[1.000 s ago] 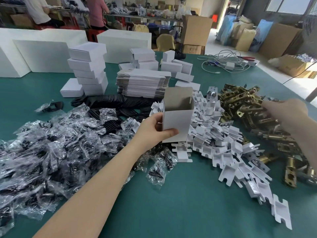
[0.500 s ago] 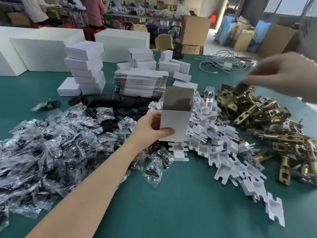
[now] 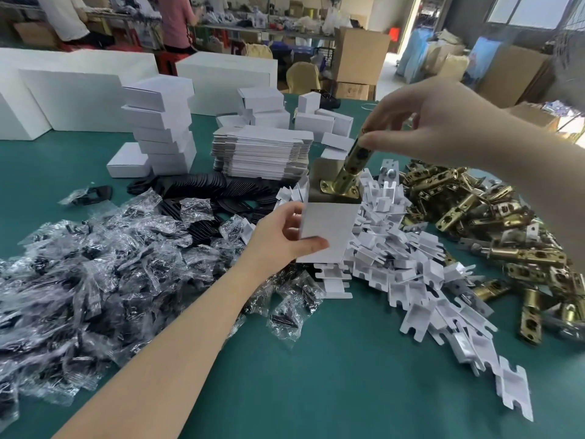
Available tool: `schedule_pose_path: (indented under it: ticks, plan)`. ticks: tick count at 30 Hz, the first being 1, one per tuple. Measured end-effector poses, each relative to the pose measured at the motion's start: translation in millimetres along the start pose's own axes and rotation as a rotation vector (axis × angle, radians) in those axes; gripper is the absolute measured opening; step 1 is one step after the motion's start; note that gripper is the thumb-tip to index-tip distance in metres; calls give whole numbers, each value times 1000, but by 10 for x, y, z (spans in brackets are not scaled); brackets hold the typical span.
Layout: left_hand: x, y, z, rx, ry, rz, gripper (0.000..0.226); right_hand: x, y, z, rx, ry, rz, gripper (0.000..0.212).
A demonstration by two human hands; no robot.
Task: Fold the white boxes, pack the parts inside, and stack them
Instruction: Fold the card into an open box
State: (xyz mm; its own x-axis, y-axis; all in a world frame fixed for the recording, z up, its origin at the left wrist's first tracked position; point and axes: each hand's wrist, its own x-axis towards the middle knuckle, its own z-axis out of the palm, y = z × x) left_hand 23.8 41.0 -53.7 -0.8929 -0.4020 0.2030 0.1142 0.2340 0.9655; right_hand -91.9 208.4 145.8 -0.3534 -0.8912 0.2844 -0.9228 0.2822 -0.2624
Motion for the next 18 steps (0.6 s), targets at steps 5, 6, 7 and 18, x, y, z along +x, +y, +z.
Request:
schedule_pose_path:
  ticks: [5,6,7,18]
  plan:
    - [-18,30,2,-8,-28,3,45,119,-44,175,-152,-96,-81,20]
    - [-20,37,3,-7,-32,7,44,142,-54,231,-202,-115,-92,20]
    - [-21,41,5,-10,-33,10,45,152,-66,289,-248,-134,-93,21]
    - [-12,8,-16,-28,-3,13,44,123,-32,495,-98,-142,-10,26]
